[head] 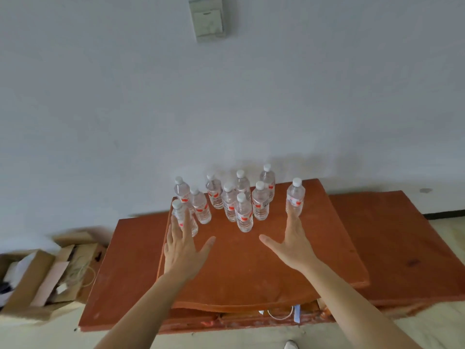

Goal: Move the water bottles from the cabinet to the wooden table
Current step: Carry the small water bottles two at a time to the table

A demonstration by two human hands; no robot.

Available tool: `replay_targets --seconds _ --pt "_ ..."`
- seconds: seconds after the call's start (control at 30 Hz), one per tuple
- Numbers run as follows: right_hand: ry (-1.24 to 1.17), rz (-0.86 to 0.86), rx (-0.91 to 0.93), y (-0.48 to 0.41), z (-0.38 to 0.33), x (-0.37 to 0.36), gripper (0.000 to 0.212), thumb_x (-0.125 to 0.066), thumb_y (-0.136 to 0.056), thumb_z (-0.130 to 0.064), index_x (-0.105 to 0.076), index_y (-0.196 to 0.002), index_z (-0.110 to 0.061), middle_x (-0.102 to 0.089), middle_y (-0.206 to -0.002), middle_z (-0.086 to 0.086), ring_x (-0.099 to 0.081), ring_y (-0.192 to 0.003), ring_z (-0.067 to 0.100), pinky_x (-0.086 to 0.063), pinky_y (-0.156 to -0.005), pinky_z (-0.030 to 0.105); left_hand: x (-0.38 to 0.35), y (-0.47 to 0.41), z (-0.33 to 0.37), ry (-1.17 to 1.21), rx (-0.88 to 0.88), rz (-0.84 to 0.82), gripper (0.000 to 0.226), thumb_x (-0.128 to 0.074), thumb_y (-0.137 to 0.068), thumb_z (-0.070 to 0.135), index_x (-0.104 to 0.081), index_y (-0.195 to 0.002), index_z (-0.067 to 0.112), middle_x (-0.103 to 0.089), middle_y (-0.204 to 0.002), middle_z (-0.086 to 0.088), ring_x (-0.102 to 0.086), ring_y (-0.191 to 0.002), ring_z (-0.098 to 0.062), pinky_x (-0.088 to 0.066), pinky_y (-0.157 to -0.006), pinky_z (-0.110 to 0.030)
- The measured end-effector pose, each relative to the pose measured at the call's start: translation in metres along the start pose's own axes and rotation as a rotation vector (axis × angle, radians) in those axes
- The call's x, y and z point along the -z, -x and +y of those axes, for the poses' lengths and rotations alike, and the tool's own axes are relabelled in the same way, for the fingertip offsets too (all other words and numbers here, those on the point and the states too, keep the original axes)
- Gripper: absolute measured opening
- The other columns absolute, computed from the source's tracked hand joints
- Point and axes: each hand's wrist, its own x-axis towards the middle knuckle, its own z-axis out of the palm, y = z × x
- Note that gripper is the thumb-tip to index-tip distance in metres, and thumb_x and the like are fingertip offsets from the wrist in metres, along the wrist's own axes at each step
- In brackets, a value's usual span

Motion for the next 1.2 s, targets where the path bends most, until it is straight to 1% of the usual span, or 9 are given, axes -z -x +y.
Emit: replay_targets --seconds 0.27,0.43,0.57,0.7,0.77,0.83,0.93,1.07,1.2 --pt "-0.03 -0.215 0.013 -0.096 0.013 -0.053 0.117 -0.068 -0.074 -0.079 0.025 -0.144 -0.062 0.01 -0.169 -0.016 -0.006 -0.157 0.018 -0.017 -0.122 0.051 -0.038 -0.059 -0.036 0.197 0.269 0.062 0.122 -0.062 -0.068 0.084 0.027 -0.145 0.055 0.005 -0.168 0.007 -0.01 -0.153 -0.034 -0.025 -0.115 -0.064" --pt "-0.066 -0.119 0.045 -0.14 0.052 -0.109 0.12 -0.065 -0.072 -0.085 0.016 -0.153 -0.054 0.014 -0.163 -0.031 -0.005 -0.154 0.008 -0.021 -0.117 0.05 -0.091 -0.12 -0.081 0.316 0.43 0.101 0.133 -0.074 -0.067 0.073 0.034 -0.142 0.054 0.004 -0.168 0.004 -0.011 -0.153 -0.033 -0.026 -0.115 -0.06" --pt "-0.072 -0.065 0.062 -0.158 0.08 -0.159 0.121 -0.07 -0.076 -0.077 0.013 -0.158 -0.045 0.008 -0.165 -0.028 0.0 -0.151 -0.006 -0.02 -0.119 0.04 -0.135 -0.165 -0.113 0.412 0.517 0.198 0.138 -0.081 -0.066 0.067 0.031 -0.144 0.05 0.003 -0.168 0.001 -0.01 -0.154 -0.028 -0.023 -0.118 -0.055" --pt "-0.206 0.053 0.017 -0.167 0.095 -0.197 0.123 -0.079 -0.077 -0.065 0.008 -0.16 -0.038 -0.006 -0.17 -0.012 -0.014 -0.155 0.01 -0.027 -0.123 0.047 -0.165 -0.192 -0.136 0.523 0.508 0.293 0.138 -0.088 -0.062 0.058 0.022 -0.147 0.053 -0.024 -0.164 0.002 -0.034 -0.145 -0.022 -0.031 -0.112 -0.047" --pt "-0.238 0.136 -0.017 -0.175 0.097 -0.209 0.121 -0.082 -0.077 -0.06 0.002 -0.161 -0.035 -0.016 -0.169 -0.008 -0.02 -0.154 0.01 -0.027 -0.123 0.04 -0.174 -0.207 -0.148 0.582 0.525 0.305 0.135 -0.09 -0.061 0.052 0.012 -0.148 0.055 -0.05 -0.146 0.008 -0.055 -0.121 -0.013 -0.039 -0.098 -0.036" --pt "-0.239 0.215 -0.047 -0.181 0.097 -0.214 0.113 -0.083 -0.079 -0.055 -0.009 -0.16 -0.029 -0.031 -0.164 -0.005 -0.032 -0.15 0.01 -0.033 -0.121 0.035 -0.177 -0.22 -0.159 0.616 0.52 0.297 0.122 -0.092 -0.059 0.049 -0.012 -0.15 0.05 -0.06 -0.12 0.022 -0.059 -0.1 0.003 -0.043 -0.086 -0.025" --pt "-0.239 0.249 -0.096 -0.18 0.096 -0.22 0.087 -0.08 -0.085 -0.046 -0.028 -0.151 -0.025 -0.053 -0.148 -0.001 -0.053 -0.135 0.017 -0.049 -0.108 0.048 -0.173 -0.22 -0.171 0.622 0.497 0.243 0.094 -0.092 -0.059 0.044 -0.039 -0.137 0.041 -0.064 -0.106 0.022 -0.062 -0.094 0.004 -0.049 -0.077 -0.021" --pt "-0.203 0.216 -0.138 -0.153 0.089 -0.213 0.076 -0.08 -0.085 -0.043 -0.03 -0.142 -0.033 -0.056 -0.139 -0.001 -0.059 -0.125 0.019 -0.054 -0.099 0.05 -0.167 -0.175 -0.17 0.626 0.493 0.176 0.076 -0.09 -0.062 0.041 -0.042 -0.121 0.047 -0.063 -0.099 0.032 -0.063 -0.089 0.009 -0.049 -0.069 -0.019" --pt "-0.234 0.109 -0.162 -0.098 0.081 -0.204 0.075 -0.079 -0.084 -0.041 -0.028 -0.14 -0.04 -0.056 -0.135 -0.003 -0.063 -0.119 0.017 -0.058 -0.094 0.047 -0.163 -0.106 -0.168 0.612 0.579 0.101 0.082 -0.089 -0.062 0.045 -0.041 -0.128 0.045 -0.066 -0.098 0.02 -0.066 -0.091 -0.008 -0.053 -0.076 -0.03"
